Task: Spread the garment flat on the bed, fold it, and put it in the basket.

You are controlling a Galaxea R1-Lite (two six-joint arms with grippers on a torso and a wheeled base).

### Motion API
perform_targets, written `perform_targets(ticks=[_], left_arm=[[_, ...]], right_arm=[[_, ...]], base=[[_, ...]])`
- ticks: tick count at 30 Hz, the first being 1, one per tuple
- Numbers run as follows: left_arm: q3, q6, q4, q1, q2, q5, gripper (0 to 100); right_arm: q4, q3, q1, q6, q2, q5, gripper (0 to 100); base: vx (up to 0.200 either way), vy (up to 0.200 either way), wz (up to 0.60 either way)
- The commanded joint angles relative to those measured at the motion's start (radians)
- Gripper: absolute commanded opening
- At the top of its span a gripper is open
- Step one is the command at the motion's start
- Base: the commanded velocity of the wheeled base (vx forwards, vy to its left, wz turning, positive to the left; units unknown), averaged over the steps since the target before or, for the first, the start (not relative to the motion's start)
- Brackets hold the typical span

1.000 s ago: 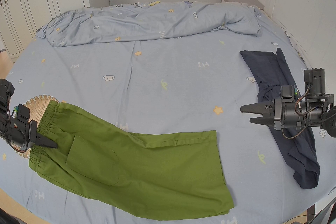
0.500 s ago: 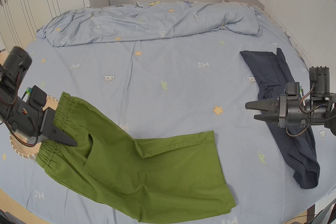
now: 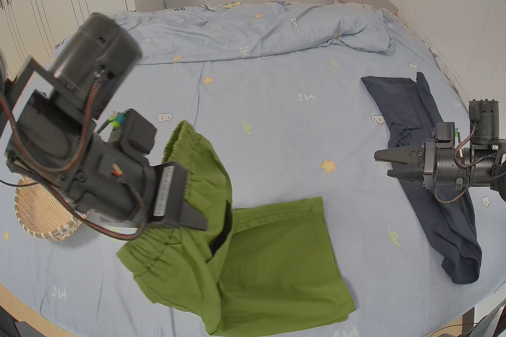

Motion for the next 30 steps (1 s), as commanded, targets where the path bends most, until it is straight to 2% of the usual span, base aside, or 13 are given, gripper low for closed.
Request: perform_targets(ticks=[1, 6, 8, 9, 23, 24, 30], left_arm=[[-0.069, -0.095, -0.061, -0.125, 0.153, 0.057, 0], [-0.069, -0.201, -0.178, -0.188, 0.24, 0.14, 0], [-0.069, -0.201, -0.178, -0.188, 0.24, 0.14, 0], [-0.069, -0.238, -0.216, -0.212, 0.277, 0.161, 0], [-0.128, -0.287, -0.26, -0.289, 0.395, 0.164, 0], [-0.135, -0.29, -0.262, -0.295, 0.408, 0.164, 100], [-0.171, -0.325, -0.282, -0.312, 0.454, 0.163, 100]], right_arm=[[-0.001, 0.002, -0.002, -0.001, 0.005, -0.001, 100], [-0.001, 0.004, -0.005, -0.001, 0.005, -0.001, 100], [-0.001, 0.004, -0.005, -0.001, 0.005, -0.001, 100], [-0.001, 0.004, -0.005, -0.001, 0.005, -0.001, 100], [-0.001, 0.008, -0.005, -0.017, 0.01, -0.004, 100], [-0.001, 0.008, -0.005, -0.02, 0.01, -0.004, 100], [0.001, 0.008, -0.005, -0.02, 0.015, -0.006, 100]], base=[[0.0, 0.0, 0.0], [0.0, 0.0, 0.0], [0.0, 0.0, 0.0], [0.0, 0.0, 0.0], [0.0, 0.0, 0.0], [0.0, 0.0, 0.0], [0.0, 0.0, 0.0]])
